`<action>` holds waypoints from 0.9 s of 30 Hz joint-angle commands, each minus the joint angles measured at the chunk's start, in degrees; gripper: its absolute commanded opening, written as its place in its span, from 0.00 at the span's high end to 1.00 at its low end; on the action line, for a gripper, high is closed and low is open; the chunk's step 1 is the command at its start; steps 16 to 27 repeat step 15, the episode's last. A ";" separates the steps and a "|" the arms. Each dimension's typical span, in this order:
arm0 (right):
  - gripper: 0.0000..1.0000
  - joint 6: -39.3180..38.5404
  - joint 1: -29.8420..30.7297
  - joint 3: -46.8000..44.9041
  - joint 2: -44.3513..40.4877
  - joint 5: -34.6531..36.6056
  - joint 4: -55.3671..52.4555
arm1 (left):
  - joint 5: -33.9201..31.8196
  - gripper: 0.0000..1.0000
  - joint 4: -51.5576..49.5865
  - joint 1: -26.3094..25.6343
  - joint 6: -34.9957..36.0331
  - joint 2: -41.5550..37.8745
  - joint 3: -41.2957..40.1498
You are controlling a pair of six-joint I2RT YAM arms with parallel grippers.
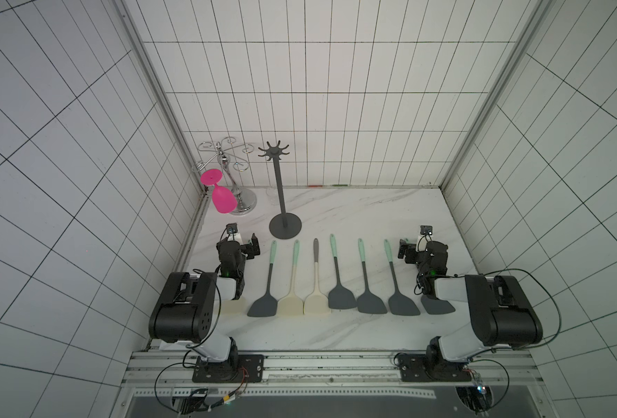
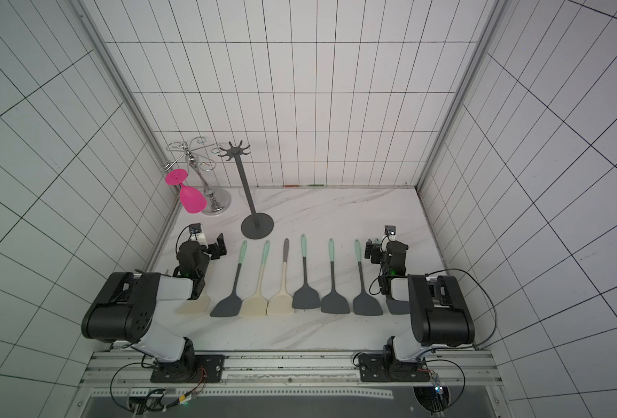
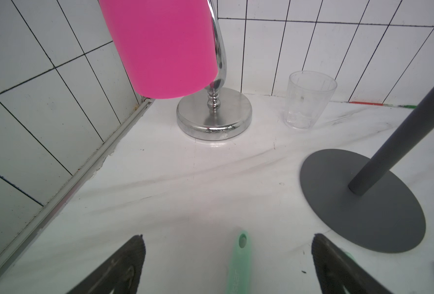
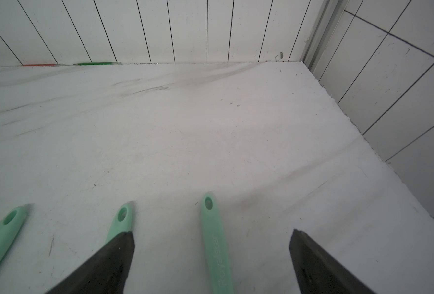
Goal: Take the spatula off the kitchen utensil rack
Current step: Reset both arms
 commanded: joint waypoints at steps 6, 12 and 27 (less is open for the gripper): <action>0.02 0.70 -0.23 1.43 0.00 -1.73 -0.86 | 0.45 0.01 -0.96 0.49 -1.02 -1.00 1.23; 0.02 0.69 -0.09 1.89 0.46 -1.62 -1.31 | 0.52 0.01 -0.97 0.55 -1.10 -1.00 1.29; 0.01 0.78 -0.11 1.54 0.09 -1.62 -1.08 | 0.62 0.01 -0.97 0.53 -1.06 -1.00 1.21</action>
